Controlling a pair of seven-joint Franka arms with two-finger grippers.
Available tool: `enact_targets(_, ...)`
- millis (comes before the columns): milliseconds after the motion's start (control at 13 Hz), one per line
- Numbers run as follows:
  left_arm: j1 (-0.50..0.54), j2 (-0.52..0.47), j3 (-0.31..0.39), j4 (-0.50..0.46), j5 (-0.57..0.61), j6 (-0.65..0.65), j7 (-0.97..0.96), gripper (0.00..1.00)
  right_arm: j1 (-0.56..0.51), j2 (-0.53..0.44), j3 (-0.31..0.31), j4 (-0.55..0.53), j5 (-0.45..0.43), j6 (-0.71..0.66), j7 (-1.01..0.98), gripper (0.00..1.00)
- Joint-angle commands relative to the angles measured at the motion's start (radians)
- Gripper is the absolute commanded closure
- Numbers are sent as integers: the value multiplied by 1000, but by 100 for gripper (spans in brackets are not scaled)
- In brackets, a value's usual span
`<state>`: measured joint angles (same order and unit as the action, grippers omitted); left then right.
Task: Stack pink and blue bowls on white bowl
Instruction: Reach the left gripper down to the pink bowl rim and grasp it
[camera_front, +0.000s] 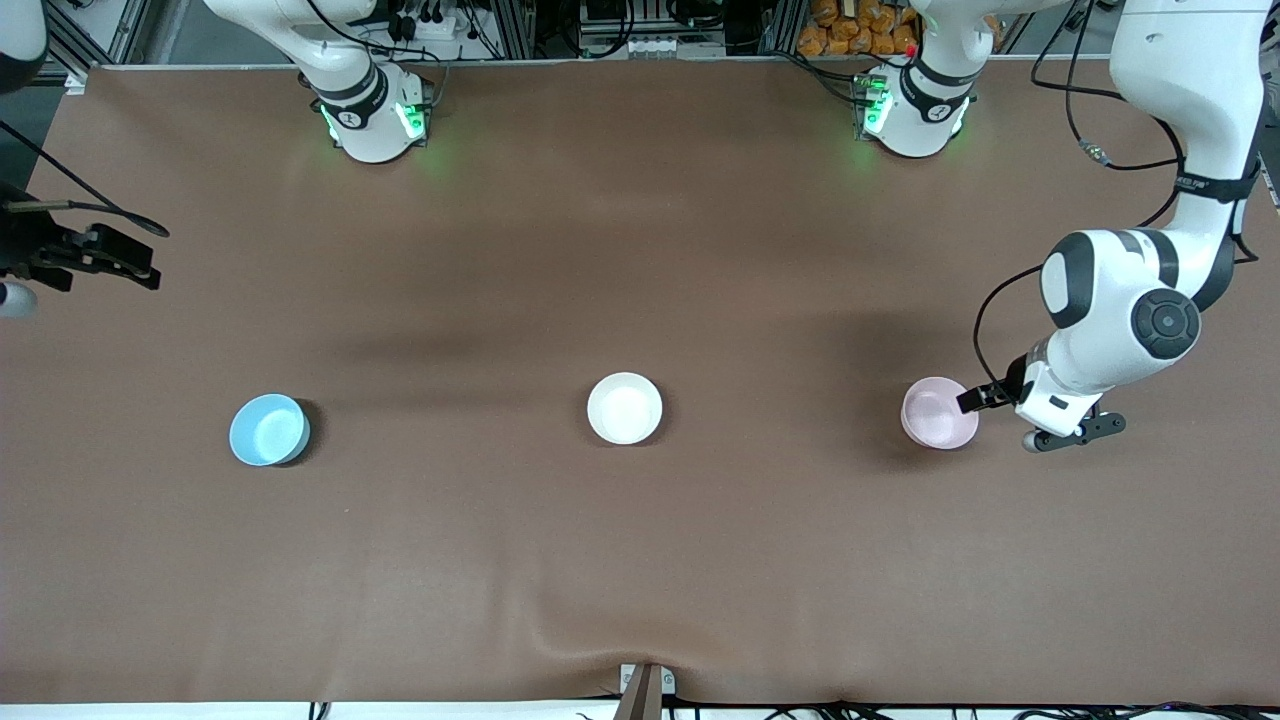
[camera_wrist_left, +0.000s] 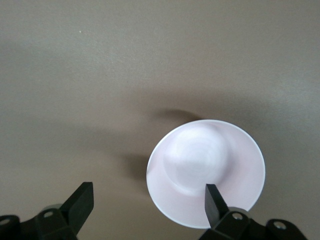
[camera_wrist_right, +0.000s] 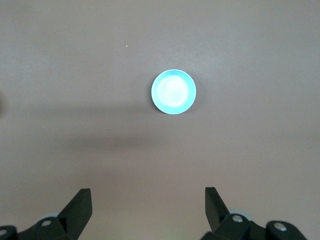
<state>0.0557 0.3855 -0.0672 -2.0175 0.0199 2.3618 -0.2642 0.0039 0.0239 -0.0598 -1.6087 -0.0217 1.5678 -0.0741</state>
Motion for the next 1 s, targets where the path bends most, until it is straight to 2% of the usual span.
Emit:
enact_targets(0, 6, 33, -3, 5, -12, 37, 14, 11, 1, -31, 3, -62, -11, 40, 5, 0)
enact_targets(385, 15, 82, -3, 8, -12, 60, 13, 40, 7, -42, 6, -155, -4, 176, 7, 0)
enact_targets(538, 13, 101, -3, 11, -12, 62, 13, 61, 7, -42, 6, -204, -4, 254, 7, 0)
enact_targets(615, 15, 102, -3, 14, -14, 62, 13, 75, 7, -45, 6, -232, -3, 299, 7, 0)
enact_targets(692, 15, 104, -3, 16, -14, 62, 13, 94, 5, -48, 6, -258, -3, 332, 7, 0)
enact_targets(769, 15, 104, -3, 16, -14, 62, 13, 100, 5, -47, 6, -279, -3, 360, 7, 0)
enact_targets(923, 15, 111, -5, 22, -14, 62, 14, 100, 7, -21, 6, -286, -1, 376, 13, 0)
